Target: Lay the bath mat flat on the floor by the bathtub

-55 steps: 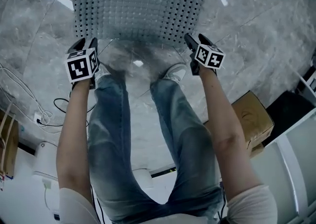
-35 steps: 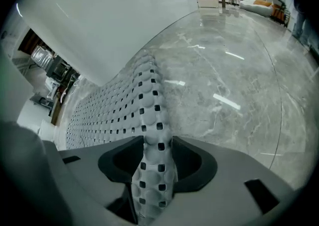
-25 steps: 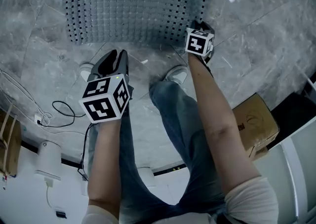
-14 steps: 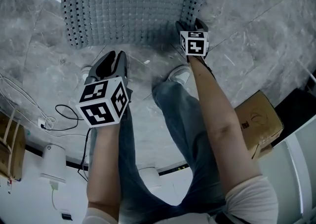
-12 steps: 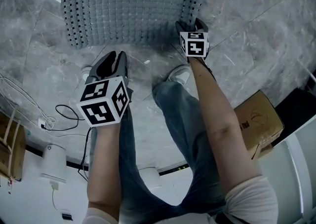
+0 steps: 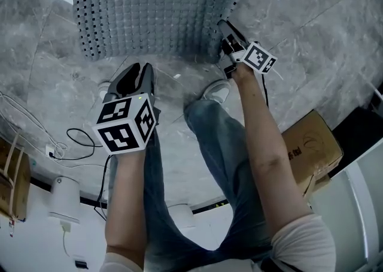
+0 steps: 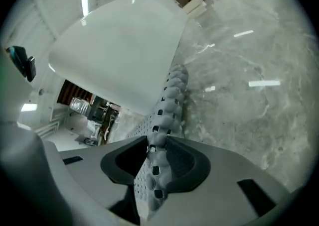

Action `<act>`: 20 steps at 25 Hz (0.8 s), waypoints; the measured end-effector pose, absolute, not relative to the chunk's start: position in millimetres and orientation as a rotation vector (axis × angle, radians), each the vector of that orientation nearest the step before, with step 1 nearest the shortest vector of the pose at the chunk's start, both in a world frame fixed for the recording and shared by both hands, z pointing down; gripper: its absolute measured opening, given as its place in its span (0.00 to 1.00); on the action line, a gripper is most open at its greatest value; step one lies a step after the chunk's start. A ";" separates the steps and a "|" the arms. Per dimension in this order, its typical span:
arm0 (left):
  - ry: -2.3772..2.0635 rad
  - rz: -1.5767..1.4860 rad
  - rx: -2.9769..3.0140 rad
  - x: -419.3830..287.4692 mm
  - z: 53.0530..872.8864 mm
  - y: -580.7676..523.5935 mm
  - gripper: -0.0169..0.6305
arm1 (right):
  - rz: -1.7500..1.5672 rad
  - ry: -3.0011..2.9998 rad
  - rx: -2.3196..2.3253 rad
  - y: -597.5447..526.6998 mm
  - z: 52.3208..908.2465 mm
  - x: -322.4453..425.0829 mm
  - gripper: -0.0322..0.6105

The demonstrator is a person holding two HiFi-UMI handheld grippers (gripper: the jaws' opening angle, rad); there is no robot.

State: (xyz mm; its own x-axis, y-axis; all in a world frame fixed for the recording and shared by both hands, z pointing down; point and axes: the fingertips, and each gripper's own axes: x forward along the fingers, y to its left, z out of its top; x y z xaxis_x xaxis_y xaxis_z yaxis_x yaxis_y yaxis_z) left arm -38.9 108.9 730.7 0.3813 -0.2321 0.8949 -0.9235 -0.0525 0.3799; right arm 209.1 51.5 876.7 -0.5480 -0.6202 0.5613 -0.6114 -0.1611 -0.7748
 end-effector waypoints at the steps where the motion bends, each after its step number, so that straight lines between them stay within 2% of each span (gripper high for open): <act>1: -1.074 0.789 1.545 -40.1 730.8 108.0 0.18 | -1.897 1.967 -1.483 50.5 880.7 210.6 0.28; 5: -1.089 0.781 1.531 -46.1 731.6 107.1 0.17 | -1.906 1.721 -1.429 43.5 885.3 211.9 0.33; 10: -1.090 0.776 1.531 -47.3 730.3 105.6 0.17 | -1.767 1.312 -1.250 31.4 876.8 210.8 0.46; 12: -1.092 0.770 1.529 -49.4 729.9 105.0 0.17 | -1.729 1.162 -1.234 35.8 881.2 216.6 0.49; 15: -1.093 0.760 1.522 -52.3 730.4 103.9 0.16 | -1.733 0.948 -1.215 45.6 896.7 221.9 0.46; 17: -1.090 0.760 1.524 -52.9 729.8 103.1 0.16 | -1.800 0.797 -1.220 53.5 913.2 218.4 0.54; 20: -1.093 0.758 1.527 -53.9 726.9 101.6 0.16 | -1.862 0.880 -1.256 50.8 915.4 206.7 0.56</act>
State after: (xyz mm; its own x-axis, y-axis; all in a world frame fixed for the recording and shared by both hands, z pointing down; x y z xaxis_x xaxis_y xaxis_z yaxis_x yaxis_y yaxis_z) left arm -53.9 101.6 726.9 0.3795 -0.2490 0.8911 -0.9219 -0.0200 0.3870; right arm 206.7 50.8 915.4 -0.2724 -0.8460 0.4583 0.1826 -0.5132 -0.8386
